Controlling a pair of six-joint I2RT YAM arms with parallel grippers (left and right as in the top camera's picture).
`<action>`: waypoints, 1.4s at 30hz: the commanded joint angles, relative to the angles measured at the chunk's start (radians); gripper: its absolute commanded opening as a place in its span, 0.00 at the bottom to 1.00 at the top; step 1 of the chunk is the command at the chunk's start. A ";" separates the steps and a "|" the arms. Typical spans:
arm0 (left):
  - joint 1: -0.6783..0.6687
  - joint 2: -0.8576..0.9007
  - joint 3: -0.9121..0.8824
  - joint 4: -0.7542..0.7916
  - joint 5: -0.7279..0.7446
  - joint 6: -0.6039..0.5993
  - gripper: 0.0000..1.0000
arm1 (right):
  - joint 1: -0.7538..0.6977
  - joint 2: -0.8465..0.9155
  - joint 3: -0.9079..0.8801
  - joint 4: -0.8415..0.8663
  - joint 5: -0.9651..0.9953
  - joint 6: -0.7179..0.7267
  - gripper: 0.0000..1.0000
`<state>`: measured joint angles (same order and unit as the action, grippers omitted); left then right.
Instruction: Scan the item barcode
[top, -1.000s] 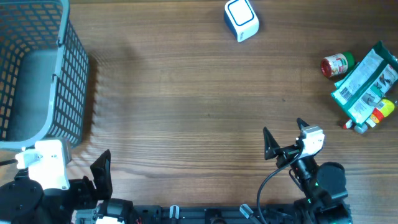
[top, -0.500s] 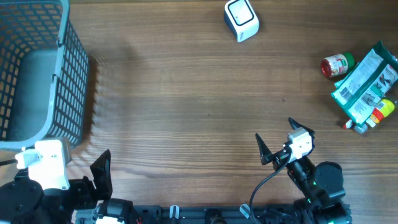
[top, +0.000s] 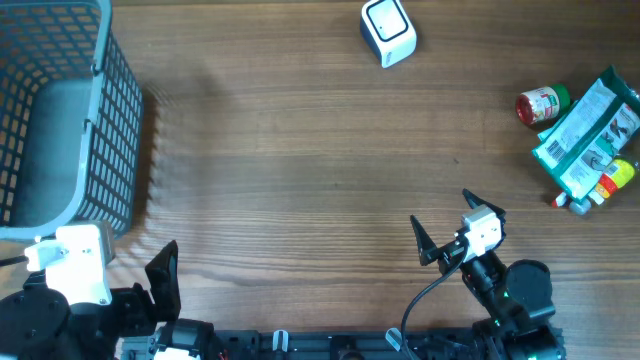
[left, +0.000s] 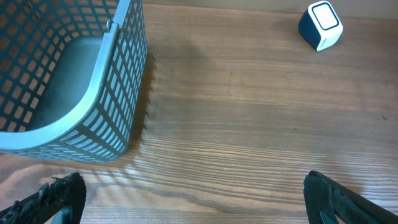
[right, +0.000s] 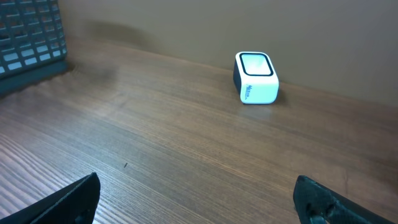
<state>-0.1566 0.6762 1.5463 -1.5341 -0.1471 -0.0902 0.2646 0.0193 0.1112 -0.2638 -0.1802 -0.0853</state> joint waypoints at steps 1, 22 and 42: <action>0.003 0.000 0.000 0.002 0.005 0.012 1.00 | -0.004 -0.016 -0.009 0.005 -0.016 -0.019 1.00; 0.010 -0.207 -0.780 1.059 0.100 0.008 1.00 | -0.004 -0.016 -0.009 0.005 -0.016 -0.019 1.00; 0.090 -0.673 -1.527 1.458 0.181 0.004 1.00 | -0.004 -0.016 -0.009 0.005 -0.016 -0.019 1.00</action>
<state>-0.0715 0.0288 0.0639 -0.1070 0.0174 -0.0902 0.2646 0.0154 0.1047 -0.2634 -0.1833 -0.0925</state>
